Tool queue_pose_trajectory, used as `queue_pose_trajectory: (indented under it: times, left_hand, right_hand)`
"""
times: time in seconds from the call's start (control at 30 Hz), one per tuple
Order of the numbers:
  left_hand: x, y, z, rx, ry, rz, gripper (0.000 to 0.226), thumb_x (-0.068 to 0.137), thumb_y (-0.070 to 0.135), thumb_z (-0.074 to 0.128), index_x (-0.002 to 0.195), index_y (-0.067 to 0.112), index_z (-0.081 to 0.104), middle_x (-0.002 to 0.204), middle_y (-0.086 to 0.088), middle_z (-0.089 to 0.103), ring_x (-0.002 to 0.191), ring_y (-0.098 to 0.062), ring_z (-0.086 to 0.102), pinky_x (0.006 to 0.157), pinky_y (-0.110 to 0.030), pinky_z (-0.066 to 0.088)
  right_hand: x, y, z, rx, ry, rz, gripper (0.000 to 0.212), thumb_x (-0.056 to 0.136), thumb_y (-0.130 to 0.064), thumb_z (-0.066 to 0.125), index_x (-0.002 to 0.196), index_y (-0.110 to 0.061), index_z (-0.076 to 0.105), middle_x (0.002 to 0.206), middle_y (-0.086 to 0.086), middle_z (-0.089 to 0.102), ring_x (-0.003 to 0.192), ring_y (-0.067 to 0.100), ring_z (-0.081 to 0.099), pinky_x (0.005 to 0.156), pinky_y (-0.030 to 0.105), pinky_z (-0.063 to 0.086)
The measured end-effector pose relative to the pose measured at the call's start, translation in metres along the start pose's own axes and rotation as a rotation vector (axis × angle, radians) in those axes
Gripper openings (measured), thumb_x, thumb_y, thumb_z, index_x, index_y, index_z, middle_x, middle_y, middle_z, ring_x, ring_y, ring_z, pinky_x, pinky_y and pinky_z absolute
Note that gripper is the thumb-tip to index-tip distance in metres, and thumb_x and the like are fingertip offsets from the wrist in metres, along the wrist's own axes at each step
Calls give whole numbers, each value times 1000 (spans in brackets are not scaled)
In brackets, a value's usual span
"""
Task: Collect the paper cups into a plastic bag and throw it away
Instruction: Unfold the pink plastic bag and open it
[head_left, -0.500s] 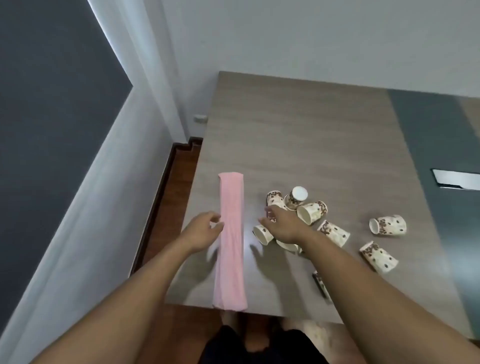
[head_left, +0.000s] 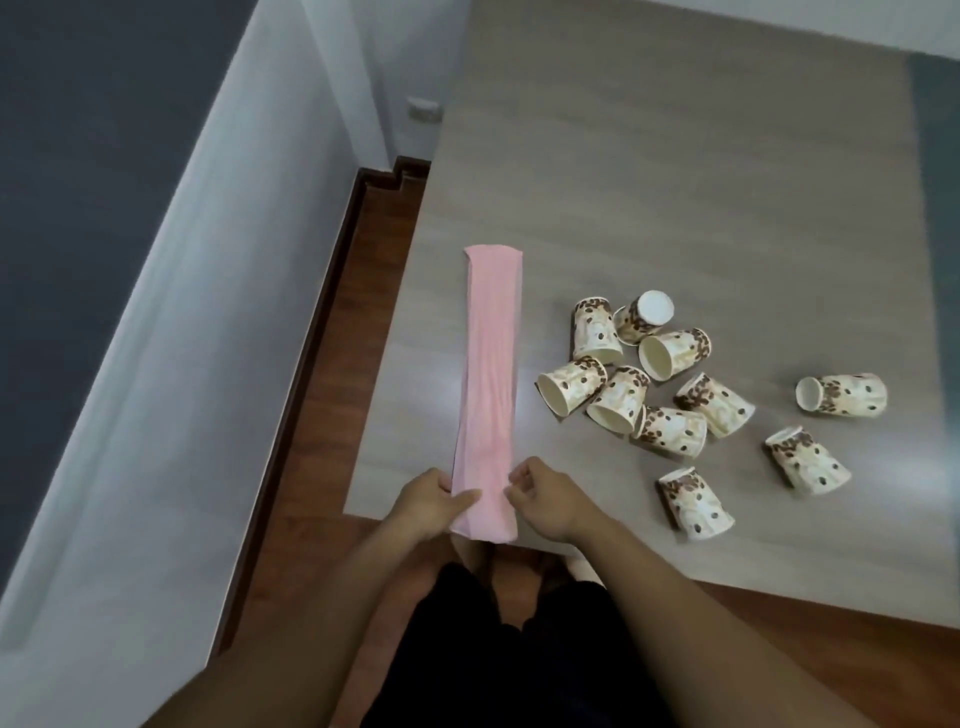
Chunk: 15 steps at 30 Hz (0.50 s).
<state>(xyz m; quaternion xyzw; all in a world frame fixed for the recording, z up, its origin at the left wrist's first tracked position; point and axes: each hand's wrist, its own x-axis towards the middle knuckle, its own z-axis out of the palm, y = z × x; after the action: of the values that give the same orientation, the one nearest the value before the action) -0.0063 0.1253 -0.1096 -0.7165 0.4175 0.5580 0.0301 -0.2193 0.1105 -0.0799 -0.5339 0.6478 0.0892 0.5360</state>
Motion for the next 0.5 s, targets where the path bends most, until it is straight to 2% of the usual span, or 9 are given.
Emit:
queue_pose_trajectory:
  times: [0.1,0.23,0.3,0.4,0.43,0.5]
  left_hand:
    - [3,-1,13,-62,11,9,26,105,32,78,90,16,64,90,-1,68,91,-25,63,76,-31,47]
    - [2,9,5,-181,5,59,20,109,25,71,93,16,64,91,-2,69,91,-25,65,80,-33,49]
    - [-2,18,-6,-232,2,86,18,111,28,68,97,16,67,92,-2,71,90,-24,68,80,-35,51]
    - [-11,34,-23,-352,50,148,22,110,32,69,103,11,72,91,-4,73,89,-25,68,78,-37,50]
    - [-18,40,-29,-386,67,178,28,110,36,70,105,9,73,91,-4,72,88,-25,67,78,-37,50]
    - [-31,51,-39,-433,49,217,41,108,53,68,110,13,76,95,-4,76,89,-25,73,83,-40,58]
  right_hand:
    - [-1,5,7,15,-8,23,34,108,-33,64,138,-16,62,119,0,69,122,28,68,101,33,50]
    - [-9,8,-2,25,29,-24,39,106,-39,68,140,-21,63,136,1,69,129,24,67,112,37,51]
    - [-21,6,-9,15,53,-117,52,98,-55,74,141,-28,63,143,-3,61,132,17,62,115,37,49]
    - [-41,-3,-21,8,78,-256,84,72,-90,76,138,-39,63,143,-11,52,132,6,54,114,25,44]
    - [-49,-7,-24,13,101,-284,84,70,-90,77,136,-41,64,141,-14,53,130,3,55,111,20,44]
    - [-57,-15,-29,78,160,-315,62,80,-73,85,131,-42,69,137,-17,61,122,0,64,99,14,49]
